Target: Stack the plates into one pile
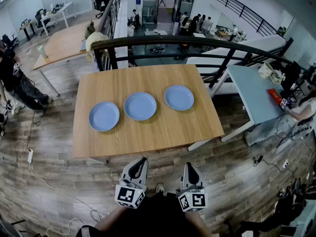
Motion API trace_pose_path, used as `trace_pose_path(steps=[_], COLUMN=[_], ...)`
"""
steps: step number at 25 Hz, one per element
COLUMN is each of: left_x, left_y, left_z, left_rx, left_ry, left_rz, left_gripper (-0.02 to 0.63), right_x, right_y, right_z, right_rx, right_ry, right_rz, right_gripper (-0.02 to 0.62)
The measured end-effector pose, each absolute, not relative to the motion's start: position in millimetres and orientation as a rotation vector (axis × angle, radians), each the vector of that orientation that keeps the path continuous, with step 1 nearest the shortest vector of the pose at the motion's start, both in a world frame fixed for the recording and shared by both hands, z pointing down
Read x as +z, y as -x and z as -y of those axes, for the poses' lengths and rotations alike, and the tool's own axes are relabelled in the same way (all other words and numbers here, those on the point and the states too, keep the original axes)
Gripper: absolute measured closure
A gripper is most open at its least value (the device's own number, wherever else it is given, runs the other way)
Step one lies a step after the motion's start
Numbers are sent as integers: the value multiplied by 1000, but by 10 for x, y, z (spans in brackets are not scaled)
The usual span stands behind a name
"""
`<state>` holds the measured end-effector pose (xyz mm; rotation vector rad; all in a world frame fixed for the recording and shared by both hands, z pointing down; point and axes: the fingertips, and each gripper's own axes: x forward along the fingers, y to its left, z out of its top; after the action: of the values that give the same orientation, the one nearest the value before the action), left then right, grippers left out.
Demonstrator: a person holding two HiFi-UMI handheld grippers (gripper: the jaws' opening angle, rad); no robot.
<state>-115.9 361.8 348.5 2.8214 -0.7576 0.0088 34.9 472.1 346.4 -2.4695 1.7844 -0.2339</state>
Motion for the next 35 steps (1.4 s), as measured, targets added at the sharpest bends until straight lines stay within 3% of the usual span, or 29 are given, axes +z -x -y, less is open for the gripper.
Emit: trace_pose_path(steps=[35], left_x=[3612], left_y=[1368], left_z=[-3256], left_rx=[7], left_ry=[-2796], left_rz=[674], left_gripper=[577], right_x=[3432], right_y=[-25], right_z=[-4430], right_rx=[-224], right_ry=[2532], right_rz=[-1727], right_gripper=[561])
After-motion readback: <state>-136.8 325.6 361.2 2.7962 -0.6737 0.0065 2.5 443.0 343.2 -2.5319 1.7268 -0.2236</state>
